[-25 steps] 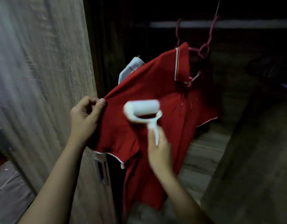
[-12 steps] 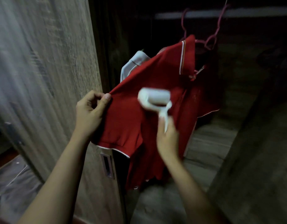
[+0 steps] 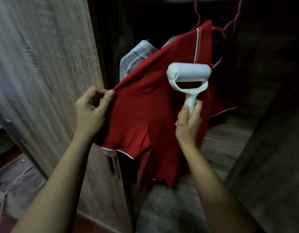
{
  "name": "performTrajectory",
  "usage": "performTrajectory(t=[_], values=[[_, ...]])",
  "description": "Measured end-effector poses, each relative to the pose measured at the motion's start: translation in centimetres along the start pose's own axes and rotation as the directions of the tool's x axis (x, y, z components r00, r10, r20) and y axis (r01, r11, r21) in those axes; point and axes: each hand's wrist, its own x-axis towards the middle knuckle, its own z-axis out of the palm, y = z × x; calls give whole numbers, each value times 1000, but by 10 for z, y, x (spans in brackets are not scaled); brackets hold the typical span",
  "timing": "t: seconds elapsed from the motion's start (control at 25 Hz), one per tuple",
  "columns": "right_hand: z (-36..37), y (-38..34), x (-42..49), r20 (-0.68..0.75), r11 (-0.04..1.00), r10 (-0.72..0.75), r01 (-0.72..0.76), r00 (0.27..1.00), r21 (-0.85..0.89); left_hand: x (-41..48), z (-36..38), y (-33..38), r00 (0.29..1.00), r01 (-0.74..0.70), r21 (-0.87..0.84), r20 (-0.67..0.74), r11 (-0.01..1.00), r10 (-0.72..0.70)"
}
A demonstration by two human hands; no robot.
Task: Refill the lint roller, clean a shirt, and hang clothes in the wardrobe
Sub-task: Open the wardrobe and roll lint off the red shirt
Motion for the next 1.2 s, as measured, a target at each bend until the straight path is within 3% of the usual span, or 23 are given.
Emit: performTrajectory(t=[0.12,0.24,0.32,0.52,0.64,0.72,0.8,0.88,1.0,1.12,1.16,1.2], values=[[4,76,-58,213,960,213,-163,954,-229,0,1,1,1000,-30,2,-1,1000,30],[-15,149,-140,411,820,535,-336,738,-464,0,0,1,999,-47,31,-10,998,47],[-30,160,-163,442,804,577,-379,687,-459,1,-1,0,999,-53,48,-10,997,54],[-5,93,-77,213,938,338,-310,917,-156,-1,2,-1,997,-65,25,-27,998,66],[17,60,-33,65,969,247,-248,967,7,-1,3,-3,997,-67,8,-37,998,67],[26,71,-45,83,959,280,-282,956,8,-1,3,-2,997,-64,7,-32,998,64],[26,104,-86,182,906,422,-415,888,-80,0,2,-2,998,-65,4,-24,998,65],[19,145,-139,283,813,565,-465,775,-350,1,2,-2,997,-71,21,-8,997,72],[1,204,-200,354,689,631,-288,690,-665,1,-1,-2,995,-99,65,25,993,97],[-18,211,-206,331,518,820,-360,468,-776,2,-3,0,994,-104,83,47,991,100],[-19,208,-198,315,499,838,-393,446,-772,2,-3,1,994,-104,90,50,991,99],[-18,200,-185,303,530,815,-425,493,-733,2,-3,1,994,-104,95,47,990,100]])
